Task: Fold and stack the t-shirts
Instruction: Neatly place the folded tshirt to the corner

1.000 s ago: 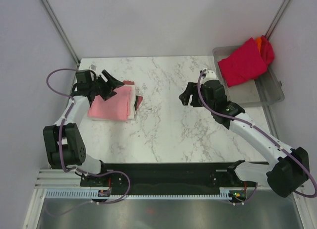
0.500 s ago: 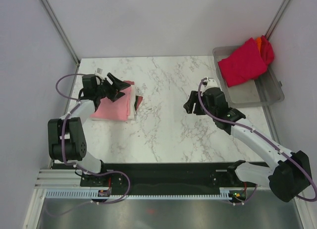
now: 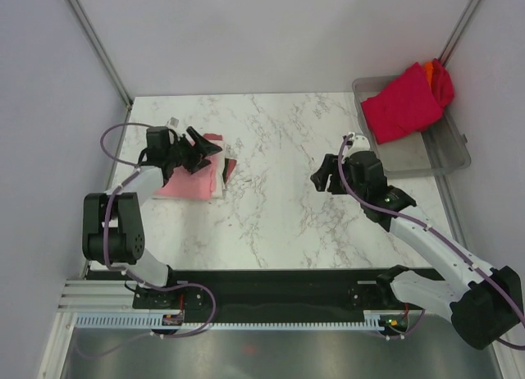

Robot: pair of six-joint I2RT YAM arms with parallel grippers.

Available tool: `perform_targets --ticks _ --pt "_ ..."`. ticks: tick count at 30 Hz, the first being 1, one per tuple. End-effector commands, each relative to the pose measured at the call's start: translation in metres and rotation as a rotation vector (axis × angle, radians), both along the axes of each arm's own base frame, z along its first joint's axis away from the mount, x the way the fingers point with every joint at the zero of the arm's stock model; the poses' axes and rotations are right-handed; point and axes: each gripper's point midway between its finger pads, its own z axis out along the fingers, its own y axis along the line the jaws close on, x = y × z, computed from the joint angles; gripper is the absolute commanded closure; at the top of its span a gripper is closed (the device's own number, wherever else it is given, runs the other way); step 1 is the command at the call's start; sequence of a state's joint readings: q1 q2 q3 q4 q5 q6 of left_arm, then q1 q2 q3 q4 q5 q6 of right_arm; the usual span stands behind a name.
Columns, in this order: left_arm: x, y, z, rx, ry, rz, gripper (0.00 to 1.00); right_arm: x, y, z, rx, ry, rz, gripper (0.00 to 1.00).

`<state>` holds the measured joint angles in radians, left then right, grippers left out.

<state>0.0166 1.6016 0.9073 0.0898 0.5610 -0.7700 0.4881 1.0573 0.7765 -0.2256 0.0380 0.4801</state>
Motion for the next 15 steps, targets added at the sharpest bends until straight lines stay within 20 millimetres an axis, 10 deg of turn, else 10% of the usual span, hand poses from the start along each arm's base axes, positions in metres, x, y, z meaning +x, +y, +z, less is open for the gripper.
perform_targets --ticks 1,6,15 --pt "-0.007 -0.028 0.047 0.135 -0.132 -0.098 0.21 0.002 -0.002 0.011 0.000 -0.046 0.002 0.30" --pt "-0.006 -0.049 0.042 0.395 -0.096 -0.120 0.22 0.003 -0.007 0.009 -0.026 -0.040 -0.007 0.30" --pt "-0.018 -0.102 -0.024 0.489 0.079 -0.320 0.27 0.002 -0.009 0.005 -0.031 -0.032 -0.013 0.31"
